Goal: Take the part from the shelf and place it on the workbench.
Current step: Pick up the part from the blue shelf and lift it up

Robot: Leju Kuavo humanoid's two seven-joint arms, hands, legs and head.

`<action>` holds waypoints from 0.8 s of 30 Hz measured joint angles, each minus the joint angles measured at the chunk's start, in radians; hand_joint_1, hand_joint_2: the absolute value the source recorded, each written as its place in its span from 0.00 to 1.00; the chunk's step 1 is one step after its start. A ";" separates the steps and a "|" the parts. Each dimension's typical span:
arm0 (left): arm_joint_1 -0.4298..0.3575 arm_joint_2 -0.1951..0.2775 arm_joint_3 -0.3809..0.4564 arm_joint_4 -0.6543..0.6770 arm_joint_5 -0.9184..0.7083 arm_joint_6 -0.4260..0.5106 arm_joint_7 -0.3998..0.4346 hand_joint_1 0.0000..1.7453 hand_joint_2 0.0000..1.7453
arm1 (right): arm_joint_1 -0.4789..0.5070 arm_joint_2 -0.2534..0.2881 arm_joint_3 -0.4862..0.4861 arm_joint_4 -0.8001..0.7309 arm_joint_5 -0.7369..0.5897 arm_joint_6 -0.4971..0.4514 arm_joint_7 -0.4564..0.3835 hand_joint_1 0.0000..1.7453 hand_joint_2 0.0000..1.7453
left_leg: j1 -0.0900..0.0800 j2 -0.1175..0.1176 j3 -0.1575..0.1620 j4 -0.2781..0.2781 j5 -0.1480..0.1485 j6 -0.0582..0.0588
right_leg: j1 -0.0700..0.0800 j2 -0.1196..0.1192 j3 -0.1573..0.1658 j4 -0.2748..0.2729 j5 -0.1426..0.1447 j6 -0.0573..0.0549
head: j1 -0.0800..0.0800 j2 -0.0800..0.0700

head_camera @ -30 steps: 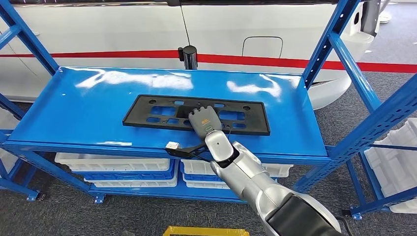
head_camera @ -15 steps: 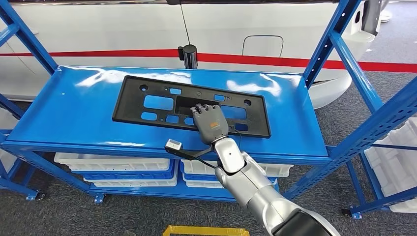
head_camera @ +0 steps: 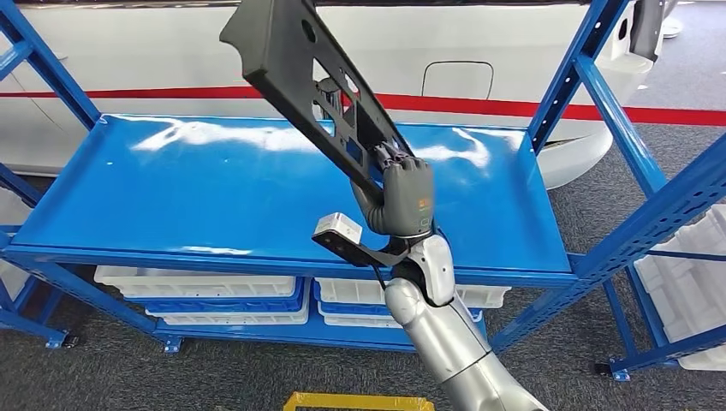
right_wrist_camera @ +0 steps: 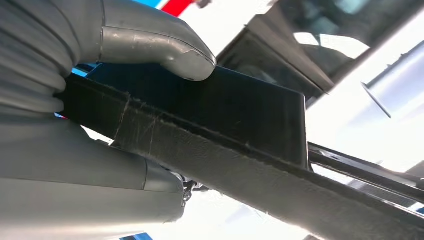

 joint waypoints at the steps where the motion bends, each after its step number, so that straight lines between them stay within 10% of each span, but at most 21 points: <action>1: 0.001 0.000 0.001 0.000 0.005 -0.005 -0.003 0.00 1.00 | 0.009 -0.003 0.001 -0.033 -0.047 0.004 -0.021 1.00 1.00 | 0.000 0.000 0.000 0.000 0.000 0.000 | 0.000 0.000 0.000 0.000 0.000 0.000 | 0.000 0.000; 24: 0.017 0.002 0.036 0.000 0.043 0.049 -0.079 0.00 1.00 | 0.124 -0.131 0.028 -0.487 -0.577 0.239 -0.153 1.00 1.00 | 0.000 0.000 -0.001 0.000 -0.001 0.000 | 0.000 0.000 -0.001 0.000 0.000 0.000 | 0.000 0.000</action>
